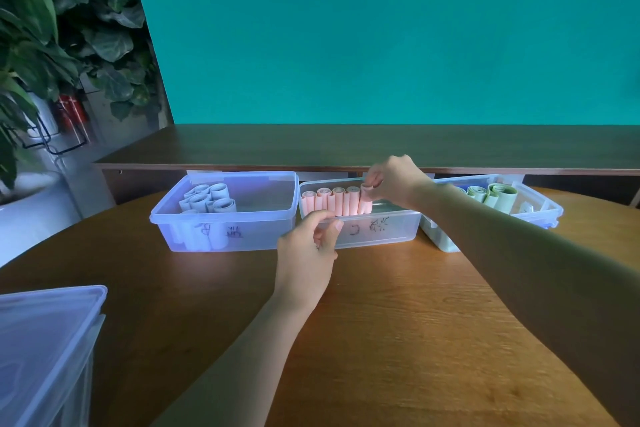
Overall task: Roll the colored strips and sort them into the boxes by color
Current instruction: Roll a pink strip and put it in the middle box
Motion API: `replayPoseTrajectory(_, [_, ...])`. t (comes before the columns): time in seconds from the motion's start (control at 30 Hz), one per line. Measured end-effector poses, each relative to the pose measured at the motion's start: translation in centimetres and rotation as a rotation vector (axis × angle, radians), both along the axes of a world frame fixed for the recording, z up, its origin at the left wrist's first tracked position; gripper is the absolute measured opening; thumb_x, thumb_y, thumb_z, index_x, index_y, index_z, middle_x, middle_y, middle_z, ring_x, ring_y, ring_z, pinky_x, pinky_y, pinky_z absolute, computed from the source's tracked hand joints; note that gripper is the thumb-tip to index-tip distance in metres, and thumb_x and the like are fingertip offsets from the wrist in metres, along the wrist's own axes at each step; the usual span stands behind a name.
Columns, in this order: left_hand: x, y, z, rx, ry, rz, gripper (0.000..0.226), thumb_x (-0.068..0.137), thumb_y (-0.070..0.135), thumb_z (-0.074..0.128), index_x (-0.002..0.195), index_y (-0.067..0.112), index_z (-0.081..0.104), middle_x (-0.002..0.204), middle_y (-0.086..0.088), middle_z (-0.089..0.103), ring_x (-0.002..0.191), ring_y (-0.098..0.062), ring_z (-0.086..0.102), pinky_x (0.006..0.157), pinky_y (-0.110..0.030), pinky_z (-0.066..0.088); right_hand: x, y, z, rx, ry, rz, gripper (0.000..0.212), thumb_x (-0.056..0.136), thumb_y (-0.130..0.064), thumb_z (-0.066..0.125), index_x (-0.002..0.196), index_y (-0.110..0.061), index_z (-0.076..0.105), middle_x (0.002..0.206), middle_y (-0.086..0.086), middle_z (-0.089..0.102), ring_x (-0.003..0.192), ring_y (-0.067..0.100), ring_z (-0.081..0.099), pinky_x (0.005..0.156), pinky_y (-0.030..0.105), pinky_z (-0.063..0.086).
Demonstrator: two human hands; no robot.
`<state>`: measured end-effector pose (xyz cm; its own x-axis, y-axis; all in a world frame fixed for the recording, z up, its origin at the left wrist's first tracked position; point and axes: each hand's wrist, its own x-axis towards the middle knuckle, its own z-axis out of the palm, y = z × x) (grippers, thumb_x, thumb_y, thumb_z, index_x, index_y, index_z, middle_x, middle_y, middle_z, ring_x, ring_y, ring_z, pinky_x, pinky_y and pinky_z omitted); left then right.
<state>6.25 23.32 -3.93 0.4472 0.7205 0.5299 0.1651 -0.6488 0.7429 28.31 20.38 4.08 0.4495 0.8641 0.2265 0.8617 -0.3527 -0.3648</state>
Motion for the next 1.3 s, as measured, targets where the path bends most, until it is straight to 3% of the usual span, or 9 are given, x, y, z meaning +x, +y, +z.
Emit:
replayPoseTrajectory(0.27, [0.0, 0.1, -0.1, 0.002, 0.003, 0.001, 0.030, 0.098, 0.039, 0.059, 0.125, 0.028, 0.066, 0.100, 0.018, 0.063, 0.076, -0.006, 0.069, 0.057, -0.008, 0.051, 0.2, -0.7, 0.3, -0.013, 0.007, -0.021, 0.040, 0.086, -0.026, 0.080, 0.121, -0.009, 0.071, 0.112, 0.007, 0.072, 0.091, 0.017, 0.066, 0.080, 0.021, 0.053])
replayPoseTrajectory(0.4, [0.1, 0.1, -0.1, -0.009, 0.004, 0.004, 0.034, 0.098, 0.040, 0.059, 0.129, 0.027, 0.064, 0.107, 0.011, 0.068, 0.077, -0.008, 0.070, 0.055, -0.007, 0.051, 0.1, -1.5, 1.2, 0.003, 0.012, -0.029, 0.039, 0.085, -0.023, 0.081, 0.120, -0.010, 0.070, 0.115, 0.007, 0.072, 0.097, 0.019, 0.067, 0.088, 0.024, 0.053])
replayPoseTrajectory(0.53, [-0.1, -0.3, 0.2, 0.030, -0.025, 0.020, 0.040, 0.097, 0.039, 0.060, 0.136, 0.028, 0.060, 0.108, 0.007, 0.070, 0.083, -0.008, 0.070, 0.058, -0.018, 0.059, -0.4, -3.7, 2.5, 0.067, 0.012, -0.047, 0.033, 0.086, -0.026, 0.081, 0.114, -0.011, 0.073, 0.111, 0.005, 0.074, 0.093, 0.015, 0.063, 0.085, 0.020, 0.048])
replayPoseTrajectory(0.7, [-0.2, -3.0, 0.7, 0.170, -0.066, 0.029, 0.036, 0.095, 0.035, 0.066, 0.128, 0.023, 0.066, 0.081, 0.011, 0.070, 0.071, 0.005, 0.060, 0.063, -0.005, 0.047, -2.4, -9.6, 2.4, 0.222, 0.048, -0.079, 0.016, 0.087, -0.033, 0.079, 0.097, -0.019, 0.077, 0.085, -0.012, 0.069, 0.080, 0.005, 0.062, 0.067, 0.002, 0.040])
replayPoseTrajectory(0.83, [0.4, -7.8, 1.2, 0.004, -0.139, -0.089, 0.033, 0.092, 0.037, 0.068, 0.123, 0.028, 0.067, 0.097, 0.010, 0.072, 0.083, -0.003, 0.066, 0.069, -0.010, 0.054, -4.6, -16.1, -0.2, 0.285, 0.149, -0.108, 0.010, 0.086, -0.029, 0.080, 0.085, -0.020, 0.076, 0.078, -0.013, 0.071, 0.071, 0.003, 0.062, 0.061, 0.010, 0.042])
replayPoseTrajectory(0.9, [0.8, -10.4, 1.2, -0.120, -0.128, -0.173, 0.031, 0.092, 0.038, 0.068, 0.123, 0.032, 0.065, 0.095, 0.007, 0.071, 0.078, -0.010, 0.067, 0.062, -0.016, 0.056, -5.8, -19.7, -1.6, 0.295, 0.222, -0.125, 0.007, 0.087, -0.027, 0.080, 0.086, -0.021, 0.077, 0.079, -0.011, 0.073, 0.071, 0.004, 0.064, 0.063, 0.015, 0.045])
replayPoseTrajectory(1.0, [1.4, -13.8, 1.0, -0.228, 0.021, -0.273, 0.032, 0.094, 0.039, 0.066, 0.124, 0.033, 0.062, 0.091, 0.003, 0.070, 0.069, -0.012, 0.067, 0.052, -0.010, 0.048, -7.6, -24.7, -3.6, 0.327, 0.217, -0.150, 0.005, 0.089, -0.024, 0.077, 0.084, -0.025, 0.075, 0.077, -0.014, 0.072, 0.072, 0.002, 0.065, 0.064, 0.009, 0.044])
replayPoseTrajectory(1.17, [2.8, -18.4, 0.6, -0.285, 0.120, -0.380, 0.031, 0.093, 0.040, 0.068, 0.123, 0.034, 0.063, 0.096, 0.010, 0.068, 0.078, -0.009, 0.070, 0.069, -0.019, 0.059, -9.4, -31.8, -6.6, 0.352, 0.186, -0.249, 0.006, 0.090, -0.030, 0.076, 0.090, -0.024, 0.075, 0.068, -0.020, 0.063, 0.066, 0.000, 0.062, 0.064, 0.010, 0.040])
replayPoseTrajectory(1.3, [5.1, -22.1, 0.4, -0.274, 0.152, -0.469, 0.027, 0.090, 0.041, 0.071, 0.116, 0.034, 0.068, 0.094, 0.014, 0.069, 0.090, -0.007, 0.068, 0.085, -0.031, 0.058, -8.8, -36.6, -7.1, 0.424, 0.146, -0.394, 0.010, 0.092, -0.028, 0.074, 0.101, -0.023, 0.077, 0.082, -0.019, 0.066, 0.070, -0.002, 0.060, 0.069, 0.006, 0.043])
